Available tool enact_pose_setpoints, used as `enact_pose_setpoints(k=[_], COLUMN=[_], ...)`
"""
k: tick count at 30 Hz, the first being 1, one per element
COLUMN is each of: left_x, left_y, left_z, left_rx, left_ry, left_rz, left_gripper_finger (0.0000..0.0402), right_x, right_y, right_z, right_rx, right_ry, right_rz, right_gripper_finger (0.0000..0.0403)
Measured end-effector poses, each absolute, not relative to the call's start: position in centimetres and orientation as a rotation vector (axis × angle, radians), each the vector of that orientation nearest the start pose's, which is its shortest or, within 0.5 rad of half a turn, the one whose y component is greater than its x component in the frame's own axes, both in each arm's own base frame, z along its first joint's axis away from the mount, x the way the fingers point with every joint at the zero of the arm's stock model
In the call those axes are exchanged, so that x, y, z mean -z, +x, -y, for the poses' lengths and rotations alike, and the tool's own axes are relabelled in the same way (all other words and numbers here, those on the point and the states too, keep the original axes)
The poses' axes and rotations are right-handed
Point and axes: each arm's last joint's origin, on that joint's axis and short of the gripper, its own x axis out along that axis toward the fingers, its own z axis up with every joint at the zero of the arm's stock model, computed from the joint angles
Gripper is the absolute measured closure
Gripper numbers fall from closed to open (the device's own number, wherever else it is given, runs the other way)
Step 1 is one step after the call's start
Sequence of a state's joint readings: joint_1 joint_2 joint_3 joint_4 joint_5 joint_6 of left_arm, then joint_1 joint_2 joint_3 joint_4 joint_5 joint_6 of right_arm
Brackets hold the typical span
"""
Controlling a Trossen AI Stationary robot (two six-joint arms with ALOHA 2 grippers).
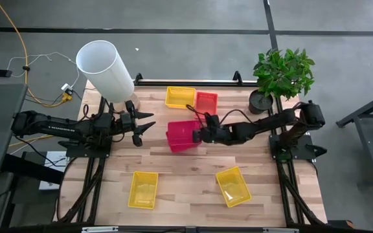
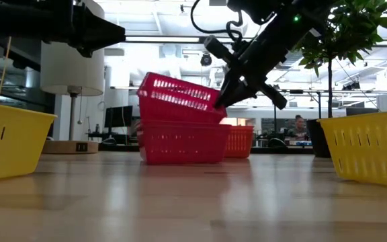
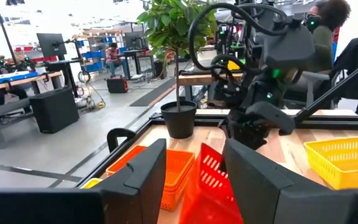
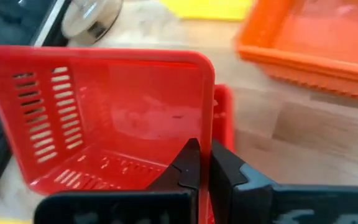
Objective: Stack baskets by color
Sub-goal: Stack the right red bin on the top red bin
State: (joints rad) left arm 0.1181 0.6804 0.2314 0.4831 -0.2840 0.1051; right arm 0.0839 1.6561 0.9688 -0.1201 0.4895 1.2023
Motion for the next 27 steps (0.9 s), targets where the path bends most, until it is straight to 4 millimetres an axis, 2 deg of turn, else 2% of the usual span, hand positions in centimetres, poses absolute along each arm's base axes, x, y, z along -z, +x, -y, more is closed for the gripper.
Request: enact_pose_setpoints(k=[9, 21, 24, 27], left_x=[-22.0, -22.1, -22.1, -22.1], left_y=[15.5, 15.5, 15.5, 15.5], left_z=[-2.7, -2.7, -2.7, -2.8], left_rx=[-0.423, -0.430, -0.439, -0.446], left_ry=[0.101, 0.103, 0.103, 0.103], left_rz=[0.011, 0.012, 0.011, 0.010], left_gripper_finger=[0.0251, 0.0251, 0.0251, 0.0251], right_x=[-19.4, -19.4, -19.5, -20.1], right_y=[33.5, 32.8, 32.8, 32.5], right_z=[-0.9, 0.1, 0.1, 0.2], right_rx=[0.609, 0.586, 0.582, 0.593], right_ry=[0.812, 0.758, 0.733, 0.711], right_rz=[-0.575, -0.671, -0.670, -0.651], right_gripper_finger=[0.0403, 0.0402, 0.0393, 0.0367])
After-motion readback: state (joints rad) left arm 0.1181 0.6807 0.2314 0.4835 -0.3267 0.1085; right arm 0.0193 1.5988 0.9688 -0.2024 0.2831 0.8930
